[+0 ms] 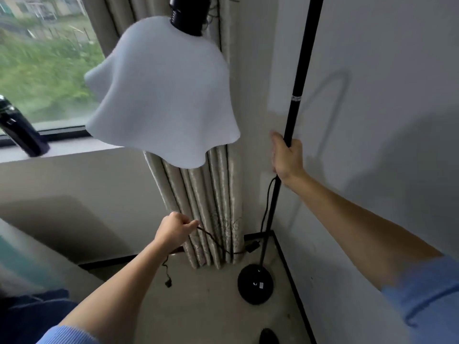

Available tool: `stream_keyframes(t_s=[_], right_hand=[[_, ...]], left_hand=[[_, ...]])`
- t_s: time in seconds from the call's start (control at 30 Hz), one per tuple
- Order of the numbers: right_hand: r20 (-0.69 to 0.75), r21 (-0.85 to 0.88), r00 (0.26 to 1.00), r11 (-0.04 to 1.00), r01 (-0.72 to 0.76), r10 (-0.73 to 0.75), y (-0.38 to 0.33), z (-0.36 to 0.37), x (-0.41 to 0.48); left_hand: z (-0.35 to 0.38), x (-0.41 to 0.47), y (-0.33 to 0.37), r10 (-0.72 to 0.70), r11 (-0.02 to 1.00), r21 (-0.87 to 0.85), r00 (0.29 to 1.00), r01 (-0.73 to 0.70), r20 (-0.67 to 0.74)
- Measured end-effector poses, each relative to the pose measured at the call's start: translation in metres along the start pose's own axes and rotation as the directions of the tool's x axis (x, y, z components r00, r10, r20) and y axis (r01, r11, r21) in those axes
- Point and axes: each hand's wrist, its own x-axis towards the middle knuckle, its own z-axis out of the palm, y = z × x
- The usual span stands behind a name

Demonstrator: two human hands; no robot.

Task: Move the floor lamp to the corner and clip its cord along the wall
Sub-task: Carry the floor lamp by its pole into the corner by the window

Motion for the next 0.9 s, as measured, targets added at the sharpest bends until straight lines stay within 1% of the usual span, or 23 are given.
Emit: stream_keyframes(t_s=[0.17, 0.27, 0.37, 0.53, 0.63, 0.73, 0.9], right_hand=[[0.101, 0.020, 0.994, 0.999, -0.048, 0.046, 0.029, 0.011, 0.073], [0.121, 0.037, 0.991, 0.997, -0.069, 0.064, 0.041, 0.018, 0.103], [0.135, 0.037, 0.988, 0.996, -0.087, 0.081, 0.052, 0.023, 0.125], [0.158, 0.063, 0.981, 0.990, -0.124, 0.112, 0.063, 0.023, 0.147], [0.168, 0.051, 0.977, 0.989, -0.141, 0.130, 0.064, 0.023, 0.156], [0.165, 0.037, 0.976, 0.988, -0.148, 0.140, 0.067, 0.022, 0.161], [0.192, -0.058, 0.965, 0.984, -0.171, 0.179, 0.071, 0.020, 0.159]], left_hand=[[0.013, 0.055, 0.026, -0.060, 0.998, 0.014, 0.998, 0.060, -0.019], [0.018, 0.077, 0.037, -0.075, 0.997, 0.021, 0.997, 0.075, 0.004], [0.019, 0.096, 0.043, -0.078, 0.997, 0.026, 0.997, 0.078, -0.002], [0.024, 0.117, 0.052, -0.100, 0.995, 0.024, 0.994, 0.100, 0.033], [0.029, 0.124, 0.055, -0.109, 0.993, -0.029, 0.992, 0.111, 0.060], [0.036, 0.129, 0.056, -0.104, 0.994, -0.020, 0.992, 0.106, 0.073], [0.043, 0.132, 0.052, -0.021, 0.995, -0.095, 0.984, 0.038, 0.177]])
